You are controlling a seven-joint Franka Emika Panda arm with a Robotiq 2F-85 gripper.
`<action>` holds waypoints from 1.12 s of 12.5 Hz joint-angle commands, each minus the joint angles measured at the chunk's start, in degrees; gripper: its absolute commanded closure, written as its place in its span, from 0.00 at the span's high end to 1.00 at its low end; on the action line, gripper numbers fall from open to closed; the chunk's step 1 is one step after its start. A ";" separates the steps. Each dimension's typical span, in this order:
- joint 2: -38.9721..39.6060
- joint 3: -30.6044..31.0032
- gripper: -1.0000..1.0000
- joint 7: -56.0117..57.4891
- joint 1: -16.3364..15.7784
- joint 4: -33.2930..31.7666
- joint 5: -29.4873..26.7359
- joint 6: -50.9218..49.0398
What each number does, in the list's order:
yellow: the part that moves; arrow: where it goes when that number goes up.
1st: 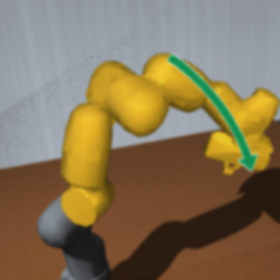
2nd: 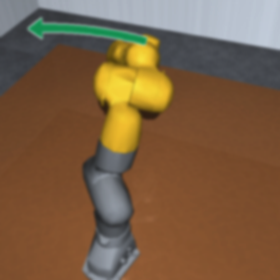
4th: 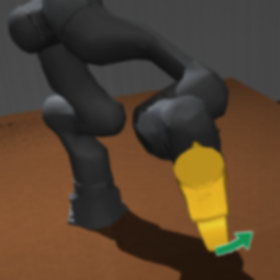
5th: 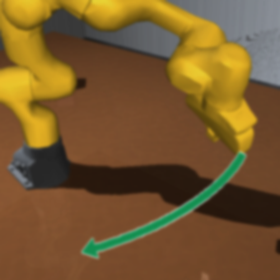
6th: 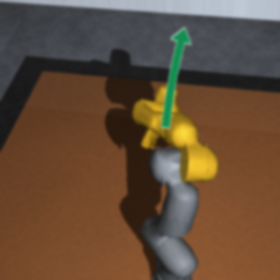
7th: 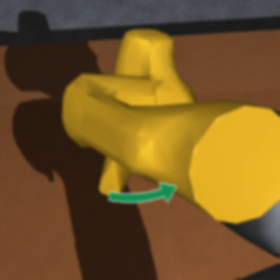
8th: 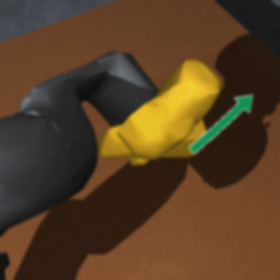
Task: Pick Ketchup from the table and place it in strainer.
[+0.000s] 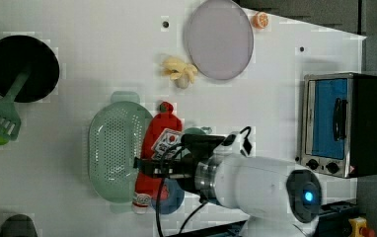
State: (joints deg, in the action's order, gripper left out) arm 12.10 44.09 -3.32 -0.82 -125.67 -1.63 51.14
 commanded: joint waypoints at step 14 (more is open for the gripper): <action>-14.93 -9.12 1.00 -6.04 12.38 0.78 1.87 -17.42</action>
State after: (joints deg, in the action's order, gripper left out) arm -2.21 37.18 -6.43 8.25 -125.45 -0.04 35.61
